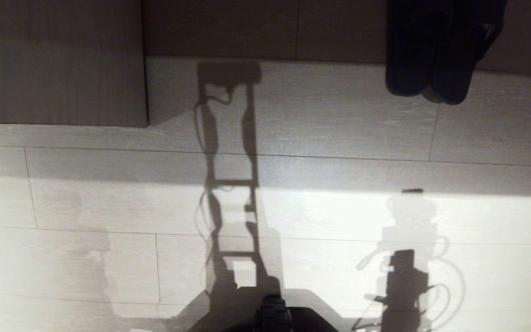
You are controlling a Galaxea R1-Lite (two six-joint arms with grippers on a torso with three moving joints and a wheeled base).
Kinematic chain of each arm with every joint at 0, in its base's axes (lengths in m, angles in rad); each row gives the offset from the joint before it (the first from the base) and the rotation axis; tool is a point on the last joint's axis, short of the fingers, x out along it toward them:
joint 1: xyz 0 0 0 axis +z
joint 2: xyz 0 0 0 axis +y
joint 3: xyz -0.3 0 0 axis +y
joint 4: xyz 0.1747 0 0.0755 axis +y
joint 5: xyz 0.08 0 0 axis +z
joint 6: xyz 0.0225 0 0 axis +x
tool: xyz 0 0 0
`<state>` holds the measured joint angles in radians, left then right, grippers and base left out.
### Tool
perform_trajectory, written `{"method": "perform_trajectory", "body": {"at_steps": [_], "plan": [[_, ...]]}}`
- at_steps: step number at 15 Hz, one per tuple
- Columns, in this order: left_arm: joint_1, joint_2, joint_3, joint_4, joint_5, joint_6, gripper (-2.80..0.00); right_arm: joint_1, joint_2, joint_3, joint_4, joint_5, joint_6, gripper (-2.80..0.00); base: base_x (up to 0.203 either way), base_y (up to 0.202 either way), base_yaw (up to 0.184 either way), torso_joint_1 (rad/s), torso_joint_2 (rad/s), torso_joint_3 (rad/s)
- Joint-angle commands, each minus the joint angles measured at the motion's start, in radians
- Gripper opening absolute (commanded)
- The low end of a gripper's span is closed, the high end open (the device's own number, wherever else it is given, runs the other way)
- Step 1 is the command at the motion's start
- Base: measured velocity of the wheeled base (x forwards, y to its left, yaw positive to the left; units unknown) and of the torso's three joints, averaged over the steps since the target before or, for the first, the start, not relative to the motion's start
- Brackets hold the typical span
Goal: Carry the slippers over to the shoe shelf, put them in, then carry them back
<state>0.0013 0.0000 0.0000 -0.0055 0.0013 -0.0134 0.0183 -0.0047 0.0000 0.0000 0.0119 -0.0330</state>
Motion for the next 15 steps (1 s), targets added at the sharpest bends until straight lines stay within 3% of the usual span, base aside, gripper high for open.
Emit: {"method": "perform_trajectory", "body": {"at_steps": [1, 15], "plan": [[0.0, 0.001, 0.0, -0.001, 0.0, 0.0, -2.8, 0.002, 0.005, 0.0, 0.0, 0.0, -0.001, -2.8, 0.0, 0.0, 0.0, 0.0, 0.0, 0.0], [0.0, 0.002, 0.0, -0.001, 0.0, -0.003, -2.8, 0.0, 0.005, 0.0, 0.0, 0.0, -0.001, -2.8, 0.0, 0.0, 0.0, 0.002, 0.0, 0.179]]}}
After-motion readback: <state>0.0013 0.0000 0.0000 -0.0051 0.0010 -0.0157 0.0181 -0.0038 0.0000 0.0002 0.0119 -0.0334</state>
